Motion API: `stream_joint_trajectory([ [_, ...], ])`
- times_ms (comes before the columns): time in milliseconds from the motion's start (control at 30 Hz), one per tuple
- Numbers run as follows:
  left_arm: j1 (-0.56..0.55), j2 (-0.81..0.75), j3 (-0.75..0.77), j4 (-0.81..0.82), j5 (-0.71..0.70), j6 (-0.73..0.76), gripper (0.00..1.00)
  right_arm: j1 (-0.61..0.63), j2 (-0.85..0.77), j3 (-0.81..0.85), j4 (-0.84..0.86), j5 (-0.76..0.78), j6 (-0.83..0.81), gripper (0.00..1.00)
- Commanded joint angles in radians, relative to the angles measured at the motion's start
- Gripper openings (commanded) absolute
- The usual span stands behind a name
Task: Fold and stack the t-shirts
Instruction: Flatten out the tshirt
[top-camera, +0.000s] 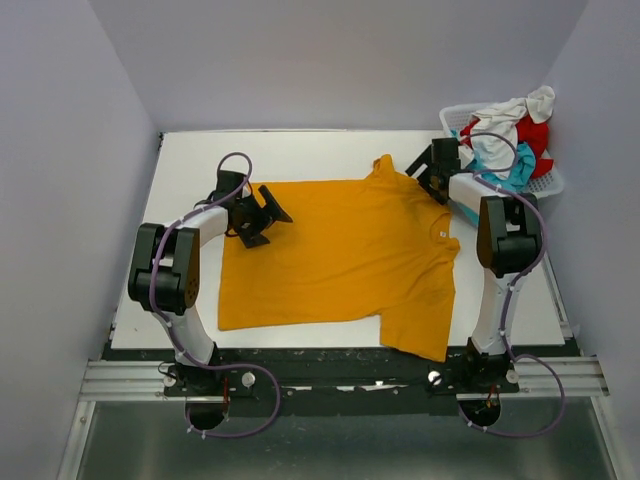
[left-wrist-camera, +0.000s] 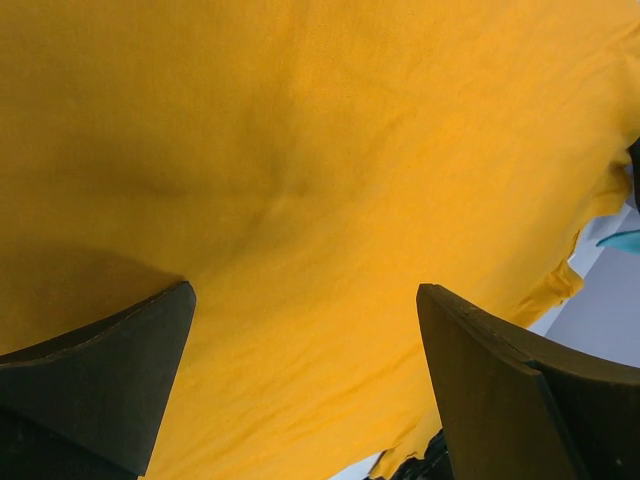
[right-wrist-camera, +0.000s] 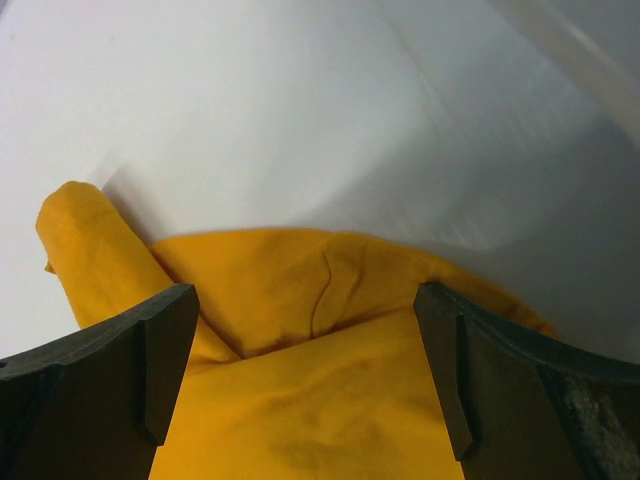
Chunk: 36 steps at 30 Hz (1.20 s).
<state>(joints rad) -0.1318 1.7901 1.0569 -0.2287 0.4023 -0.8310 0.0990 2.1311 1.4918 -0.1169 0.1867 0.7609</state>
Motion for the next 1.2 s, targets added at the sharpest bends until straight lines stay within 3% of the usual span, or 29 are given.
stream_joint_trajectory([
  [0, 0.0, -0.005, -0.053, -0.081, -0.009, 0.003, 0.99, -0.012, -0.054, -0.062, -0.17, 0.094, -0.003, 1.0],
  [167, 0.0, -0.014, -0.049, -0.075, -0.012, 0.013, 0.99, 0.06, -0.085, -0.049, 0.039, -0.147, -0.304, 1.0],
  [533, 0.0, -0.038, -0.023, -0.1, -0.035, 0.046, 0.99, 0.098, 0.136, 0.193, 0.133, -0.338, -0.306, 1.0],
  [667, 0.0, -0.035, -0.022, -0.108, -0.032, 0.05, 0.99, 0.105, 0.155, 0.255, 0.004, -0.159, -0.259, 1.0],
  [767, 0.0, -0.044, -0.012, -0.125, -0.042, 0.057, 0.99, 0.101, 0.129, 0.193, -0.062, 0.014, -0.222, 1.0],
  [833, -0.001, -0.051, -0.019, -0.122, -0.045, 0.058, 0.98, 0.095, 0.115, 0.131, -0.006, -0.058, -0.246, 1.0],
  [933, -0.001, -0.051, -0.021, -0.123, -0.042, 0.061, 0.99, 0.094, 0.153, 0.177, -0.051, -0.158, -0.246, 1.0],
  [1167, 0.001, -0.063, -0.02, -0.135, -0.045, 0.073, 0.99, 0.034, 0.101, 0.061, -0.15, 0.043, -0.094, 1.0],
])
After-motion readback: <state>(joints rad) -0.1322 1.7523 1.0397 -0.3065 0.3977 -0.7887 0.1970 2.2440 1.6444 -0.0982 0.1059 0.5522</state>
